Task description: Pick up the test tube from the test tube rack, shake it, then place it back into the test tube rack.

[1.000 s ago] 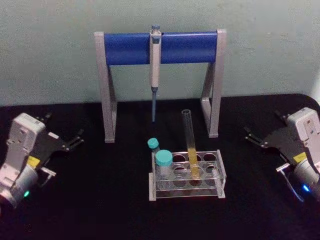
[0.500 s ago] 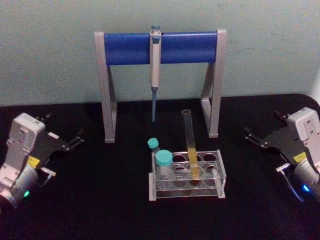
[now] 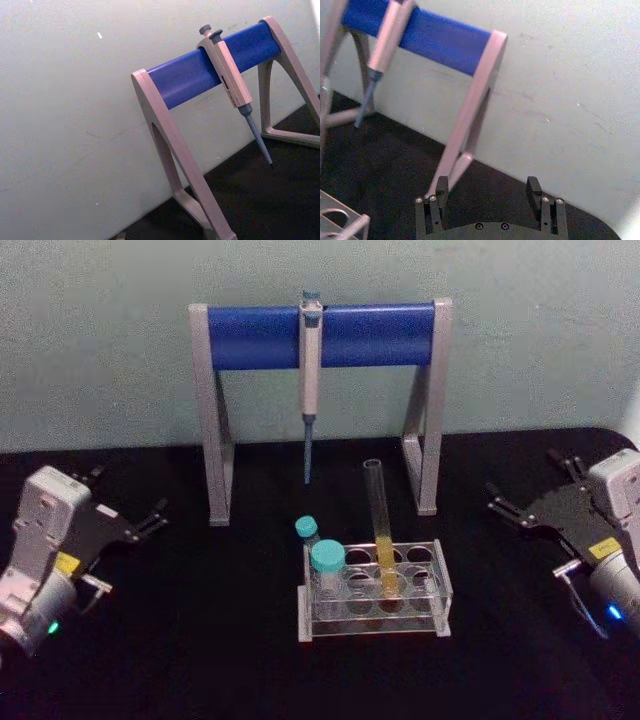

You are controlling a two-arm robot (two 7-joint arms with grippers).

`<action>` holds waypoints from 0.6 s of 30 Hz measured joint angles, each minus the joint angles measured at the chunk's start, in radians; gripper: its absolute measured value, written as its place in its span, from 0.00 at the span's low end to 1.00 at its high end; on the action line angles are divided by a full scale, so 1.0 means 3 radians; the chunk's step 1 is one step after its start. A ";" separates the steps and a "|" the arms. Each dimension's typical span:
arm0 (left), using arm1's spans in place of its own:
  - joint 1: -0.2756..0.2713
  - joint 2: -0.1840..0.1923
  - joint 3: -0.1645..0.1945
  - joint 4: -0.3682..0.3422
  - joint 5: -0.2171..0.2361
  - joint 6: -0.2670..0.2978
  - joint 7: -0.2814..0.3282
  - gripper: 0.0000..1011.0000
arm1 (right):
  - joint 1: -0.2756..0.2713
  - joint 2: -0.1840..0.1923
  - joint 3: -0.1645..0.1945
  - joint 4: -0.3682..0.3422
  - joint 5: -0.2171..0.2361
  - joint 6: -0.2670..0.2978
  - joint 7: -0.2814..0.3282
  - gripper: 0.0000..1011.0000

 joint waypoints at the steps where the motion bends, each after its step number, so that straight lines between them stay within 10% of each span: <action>1: 0.0000 0.0000 0.0000 0.0000 0.0000 0.0000 0.0000 0.99 | -0.0012 -0.0001 0.0016 -0.0023 0.0022 -0.0025 0.0044 0.99; 18: 0.0000 0.0000 0.0000 0.0000 0.0000 0.0000 0.0000 0.99 | -0.0049 -0.0022 0.0079 -0.0236 0.0308 -0.0235 0.0705 0.99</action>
